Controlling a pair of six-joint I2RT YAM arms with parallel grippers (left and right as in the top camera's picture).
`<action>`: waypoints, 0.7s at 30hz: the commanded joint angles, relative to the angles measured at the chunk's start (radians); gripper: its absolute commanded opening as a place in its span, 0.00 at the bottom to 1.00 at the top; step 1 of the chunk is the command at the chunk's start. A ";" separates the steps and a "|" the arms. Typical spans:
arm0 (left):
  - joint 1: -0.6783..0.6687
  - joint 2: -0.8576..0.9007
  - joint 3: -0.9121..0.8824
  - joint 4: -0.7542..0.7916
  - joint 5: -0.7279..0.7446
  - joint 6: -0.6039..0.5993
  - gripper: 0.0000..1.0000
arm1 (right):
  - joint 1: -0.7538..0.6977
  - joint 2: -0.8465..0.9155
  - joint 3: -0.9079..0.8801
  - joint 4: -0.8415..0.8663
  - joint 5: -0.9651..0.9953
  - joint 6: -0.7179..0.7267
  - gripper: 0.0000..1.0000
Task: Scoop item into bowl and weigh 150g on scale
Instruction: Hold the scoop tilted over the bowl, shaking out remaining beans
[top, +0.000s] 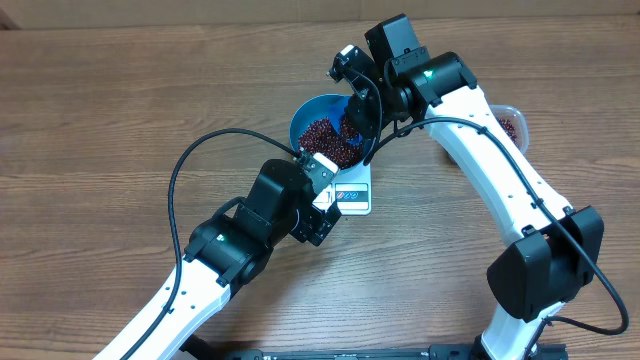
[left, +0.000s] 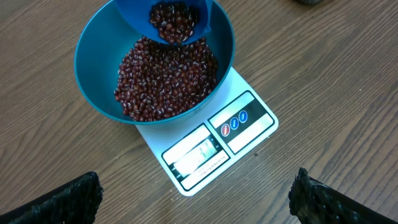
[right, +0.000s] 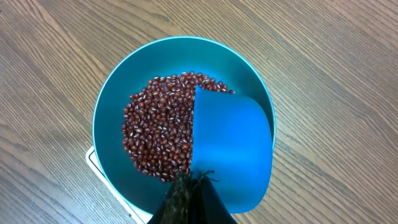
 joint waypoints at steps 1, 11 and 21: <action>-0.001 0.007 -0.005 0.005 -0.013 0.002 1.00 | 0.001 -0.051 0.022 0.007 0.021 0.005 0.04; -0.001 0.007 -0.005 0.005 -0.013 0.002 1.00 | 0.002 -0.051 0.022 0.008 0.021 0.005 0.04; -0.001 0.007 -0.005 0.005 -0.013 0.002 1.00 | 0.029 -0.051 0.022 0.025 0.048 0.004 0.04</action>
